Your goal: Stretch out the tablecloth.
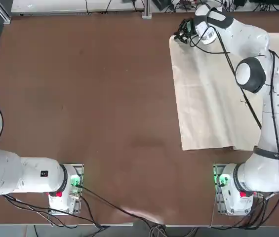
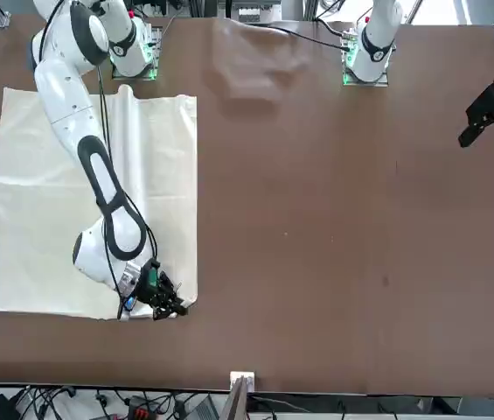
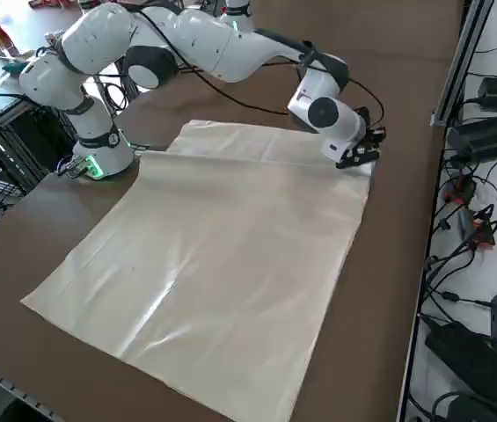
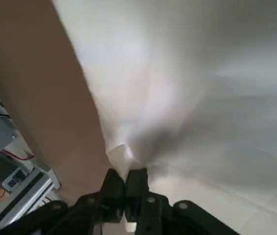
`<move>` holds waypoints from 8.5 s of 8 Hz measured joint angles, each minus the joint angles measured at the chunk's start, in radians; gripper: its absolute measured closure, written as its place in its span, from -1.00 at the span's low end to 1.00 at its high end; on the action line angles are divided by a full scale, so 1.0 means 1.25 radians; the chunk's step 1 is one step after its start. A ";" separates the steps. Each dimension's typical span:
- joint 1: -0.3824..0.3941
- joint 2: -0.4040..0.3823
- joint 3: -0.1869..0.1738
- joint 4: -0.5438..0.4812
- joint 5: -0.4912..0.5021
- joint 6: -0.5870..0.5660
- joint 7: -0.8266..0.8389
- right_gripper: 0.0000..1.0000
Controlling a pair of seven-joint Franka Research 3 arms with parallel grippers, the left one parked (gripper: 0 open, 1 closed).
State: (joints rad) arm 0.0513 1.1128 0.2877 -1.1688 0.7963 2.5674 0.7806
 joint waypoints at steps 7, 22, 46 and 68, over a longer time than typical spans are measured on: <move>0.026 0.010 -0.031 0.023 0.054 -0.001 0.011 0.91; 0.062 0.018 -0.078 0.085 0.066 -0.073 0.015 -1.00; -0.037 -0.742 -0.223 -0.992 -0.562 -0.199 -0.429 0.11; -0.044 -0.781 -0.197 -0.546 -0.517 -0.580 -0.455 -0.71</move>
State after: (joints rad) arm -0.0039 0.1368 0.0420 -1.8513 0.1498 1.8425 0.2118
